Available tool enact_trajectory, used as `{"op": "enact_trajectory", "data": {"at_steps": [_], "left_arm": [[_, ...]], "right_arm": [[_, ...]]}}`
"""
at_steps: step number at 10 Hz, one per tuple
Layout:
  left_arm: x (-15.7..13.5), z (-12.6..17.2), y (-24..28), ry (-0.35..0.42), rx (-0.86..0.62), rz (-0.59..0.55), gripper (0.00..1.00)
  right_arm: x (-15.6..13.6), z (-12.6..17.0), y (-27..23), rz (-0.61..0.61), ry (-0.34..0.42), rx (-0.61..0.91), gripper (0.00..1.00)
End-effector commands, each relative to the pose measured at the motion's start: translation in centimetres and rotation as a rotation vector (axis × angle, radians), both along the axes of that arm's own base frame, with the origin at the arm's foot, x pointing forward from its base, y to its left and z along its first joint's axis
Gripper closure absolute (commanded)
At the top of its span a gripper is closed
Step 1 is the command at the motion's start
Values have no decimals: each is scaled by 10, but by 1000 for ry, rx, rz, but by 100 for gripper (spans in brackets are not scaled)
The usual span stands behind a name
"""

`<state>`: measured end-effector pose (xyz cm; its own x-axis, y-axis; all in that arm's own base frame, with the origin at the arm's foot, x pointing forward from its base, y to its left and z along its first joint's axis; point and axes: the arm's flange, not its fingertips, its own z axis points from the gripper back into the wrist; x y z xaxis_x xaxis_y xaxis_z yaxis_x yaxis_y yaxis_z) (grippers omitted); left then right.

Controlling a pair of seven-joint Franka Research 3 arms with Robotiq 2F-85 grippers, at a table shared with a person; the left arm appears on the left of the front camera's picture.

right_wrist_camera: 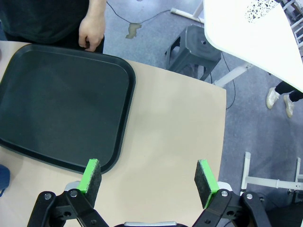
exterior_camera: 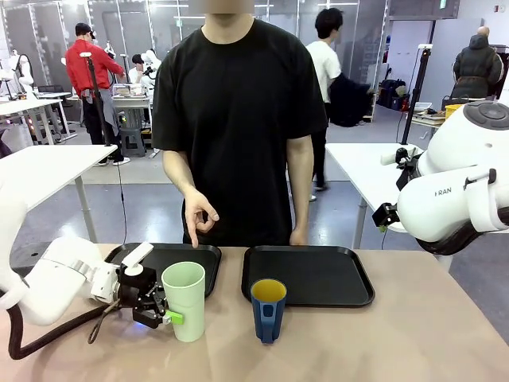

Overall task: Sort and store the cups by type.
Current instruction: Pick up the Reusable plastic cup.

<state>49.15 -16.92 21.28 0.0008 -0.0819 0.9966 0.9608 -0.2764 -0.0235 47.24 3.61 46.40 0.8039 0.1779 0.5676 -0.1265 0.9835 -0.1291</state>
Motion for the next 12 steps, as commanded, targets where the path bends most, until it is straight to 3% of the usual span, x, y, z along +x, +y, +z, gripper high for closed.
{"op": "enact_trajectory", "data": {"at_steps": [1,3,4,5,6,7,8,9,12], "left_arm": [[8,-1,-7,22,-7,9,0],[9,-2,-6,29,-11,17,0],[7,-3,-1,37,-35,-20,5],[7,-3,2,46,-50,-23,19],[7,-3,6,58,-72,-21,24],[6,-4,10,53,-70,-16,39],[3,2,14,66,-76,-10,44],[-1,14,23,69,-89,0,49],[-10,68,58,11,-82,65,49]], "right_arm": [[1,0,0,4,-1,-8,0],[1,0,0,4,-1,-8,0],[1,0,0,4,-1,-8,0],[1,0,0,4,-1,-8,0],[1,0,0,4,-1,-8,0],[1,0,0,4,-1,-8,0],[1,0,0,4,-1,-8,0],[1,0,0,4,-1,-8,0],[1,0,0,4,-1,-8,0]]}}
